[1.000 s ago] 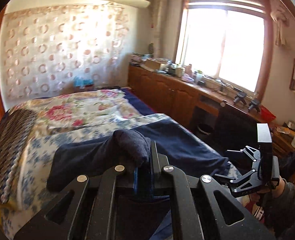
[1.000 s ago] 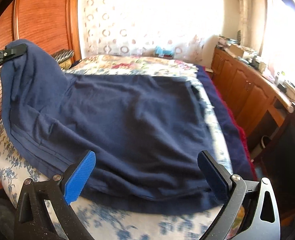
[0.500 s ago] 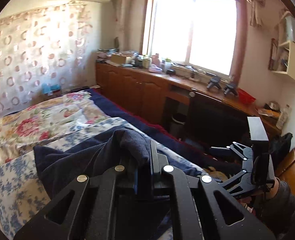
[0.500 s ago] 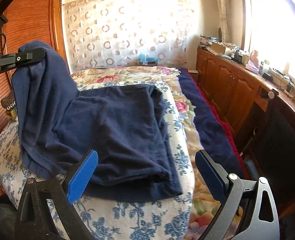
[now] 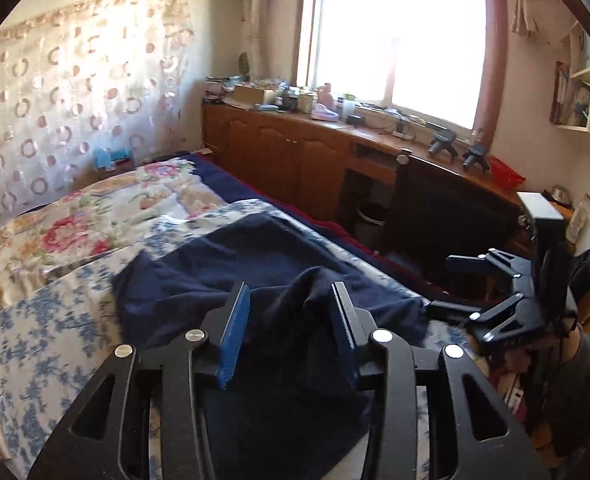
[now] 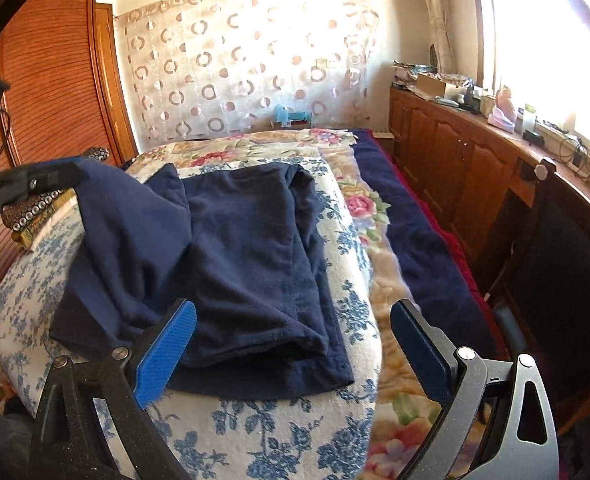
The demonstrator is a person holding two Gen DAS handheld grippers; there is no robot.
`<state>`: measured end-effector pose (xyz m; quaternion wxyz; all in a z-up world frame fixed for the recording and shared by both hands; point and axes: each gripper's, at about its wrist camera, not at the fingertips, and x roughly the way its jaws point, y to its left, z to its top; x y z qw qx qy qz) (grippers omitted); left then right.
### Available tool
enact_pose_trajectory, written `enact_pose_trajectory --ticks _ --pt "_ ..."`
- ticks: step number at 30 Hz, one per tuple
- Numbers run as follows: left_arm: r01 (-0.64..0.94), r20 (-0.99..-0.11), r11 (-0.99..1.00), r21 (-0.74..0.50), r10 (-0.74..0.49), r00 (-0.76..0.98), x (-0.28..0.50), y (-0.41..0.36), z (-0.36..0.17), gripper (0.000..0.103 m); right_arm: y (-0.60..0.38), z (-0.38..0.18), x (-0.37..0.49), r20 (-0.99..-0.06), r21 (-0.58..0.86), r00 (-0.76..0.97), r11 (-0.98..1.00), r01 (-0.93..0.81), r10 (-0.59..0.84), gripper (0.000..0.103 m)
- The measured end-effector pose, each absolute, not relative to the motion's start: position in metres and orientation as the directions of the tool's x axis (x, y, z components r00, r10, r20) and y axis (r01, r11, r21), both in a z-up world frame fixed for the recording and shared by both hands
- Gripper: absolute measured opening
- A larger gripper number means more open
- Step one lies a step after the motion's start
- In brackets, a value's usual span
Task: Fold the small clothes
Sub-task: 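Lift the held edge with the left gripper, fold it over, and open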
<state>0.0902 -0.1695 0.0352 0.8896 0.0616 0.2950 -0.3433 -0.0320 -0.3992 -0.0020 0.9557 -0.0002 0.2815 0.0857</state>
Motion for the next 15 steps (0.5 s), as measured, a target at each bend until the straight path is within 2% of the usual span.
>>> enact_pose_trajectory --ticks 2,4,15 --pt "0.623 -0.563 0.776 -0.099 -0.560 0.608 0.091 -0.155 0.032 0.069 -0.397 -0.001 -0.030 -0.538 0.054 0.826 0.984 -0.170 0.172 0.098" --pt "0.597 -0.557 0.794 -0.110 -0.547 0.625 0.090 -0.140 0.028 0.078 -0.392 0.001 -0.028 -0.537 0.049 0.825 0.983 -0.180 0.177 0.098" --pt "0.413 -0.574 0.902 -0.123 -0.404 0.712 0.086 -0.056 0.004 0.079 -0.350 0.021 -0.016 -0.510 -0.001 0.831 0.967 -0.256 0.220 0.098"
